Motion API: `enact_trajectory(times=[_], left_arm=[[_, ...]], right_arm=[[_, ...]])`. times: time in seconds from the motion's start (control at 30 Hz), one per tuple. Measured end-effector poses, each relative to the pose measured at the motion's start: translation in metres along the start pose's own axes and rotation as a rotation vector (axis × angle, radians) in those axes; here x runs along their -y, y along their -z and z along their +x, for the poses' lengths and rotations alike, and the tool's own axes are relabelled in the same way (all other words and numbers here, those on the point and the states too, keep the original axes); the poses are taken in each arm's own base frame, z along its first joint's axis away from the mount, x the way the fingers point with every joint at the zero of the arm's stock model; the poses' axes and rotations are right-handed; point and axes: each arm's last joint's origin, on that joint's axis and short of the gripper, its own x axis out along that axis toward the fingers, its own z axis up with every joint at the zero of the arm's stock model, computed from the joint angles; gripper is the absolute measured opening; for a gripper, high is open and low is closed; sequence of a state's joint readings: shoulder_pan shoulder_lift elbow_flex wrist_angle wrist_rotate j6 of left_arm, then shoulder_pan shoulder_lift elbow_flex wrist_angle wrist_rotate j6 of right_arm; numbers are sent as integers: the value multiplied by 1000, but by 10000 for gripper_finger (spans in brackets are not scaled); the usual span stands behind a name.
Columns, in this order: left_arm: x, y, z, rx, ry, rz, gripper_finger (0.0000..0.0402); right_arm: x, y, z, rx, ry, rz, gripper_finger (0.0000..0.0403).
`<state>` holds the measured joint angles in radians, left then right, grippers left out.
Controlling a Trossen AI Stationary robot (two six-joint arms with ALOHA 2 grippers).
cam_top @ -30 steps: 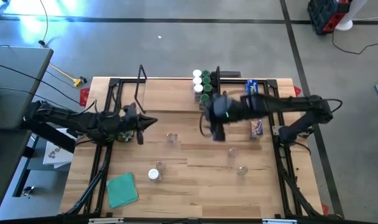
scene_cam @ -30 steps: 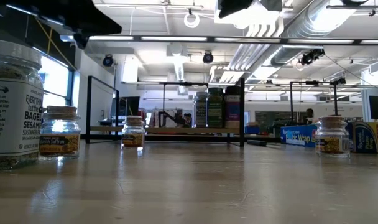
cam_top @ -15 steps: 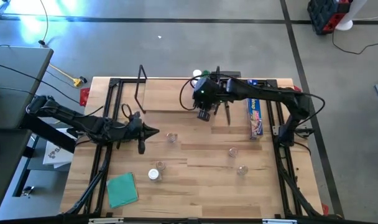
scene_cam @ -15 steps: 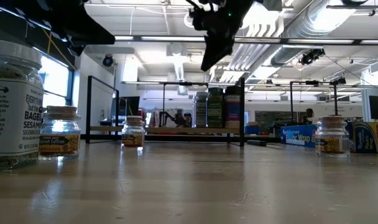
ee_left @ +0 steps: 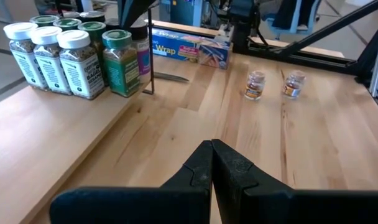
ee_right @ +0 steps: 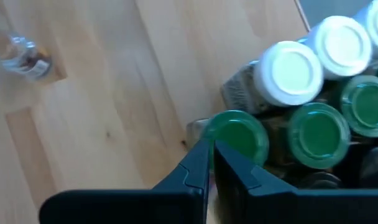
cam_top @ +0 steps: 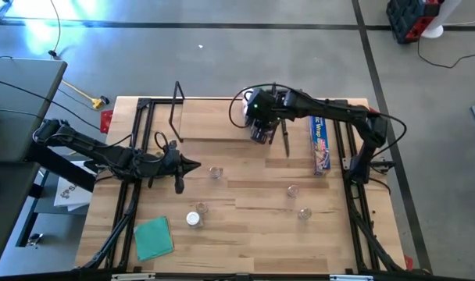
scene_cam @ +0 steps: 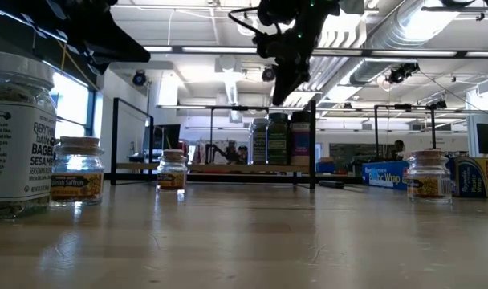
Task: Shelf spices
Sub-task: Adjust the seasoning bottles on the shelf
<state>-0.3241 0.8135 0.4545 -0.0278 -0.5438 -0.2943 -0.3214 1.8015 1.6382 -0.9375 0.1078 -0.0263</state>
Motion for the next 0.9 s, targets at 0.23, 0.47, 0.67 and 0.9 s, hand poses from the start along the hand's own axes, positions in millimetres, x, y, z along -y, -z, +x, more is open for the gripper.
enact_trajectory(times=[0.23, 0.47, 0.67, 0.9], left_arm=[[0, 0, 0, 3, 1, -2, 0], [0, -1, 0, 6, 2, -4, 0], [0, -1, 0, 7, 2, 4, 0], [0, -1, 0, 9, 1, 4, 0]], right_arm=[[8, 0, 15, -38, 6, 18, 16], [8, 2, 15, -58, 5, -7, 16], [11, 4, 10, -88, 5, -21, 16], [11, 3, 7, -76, 6, -32, 16]])
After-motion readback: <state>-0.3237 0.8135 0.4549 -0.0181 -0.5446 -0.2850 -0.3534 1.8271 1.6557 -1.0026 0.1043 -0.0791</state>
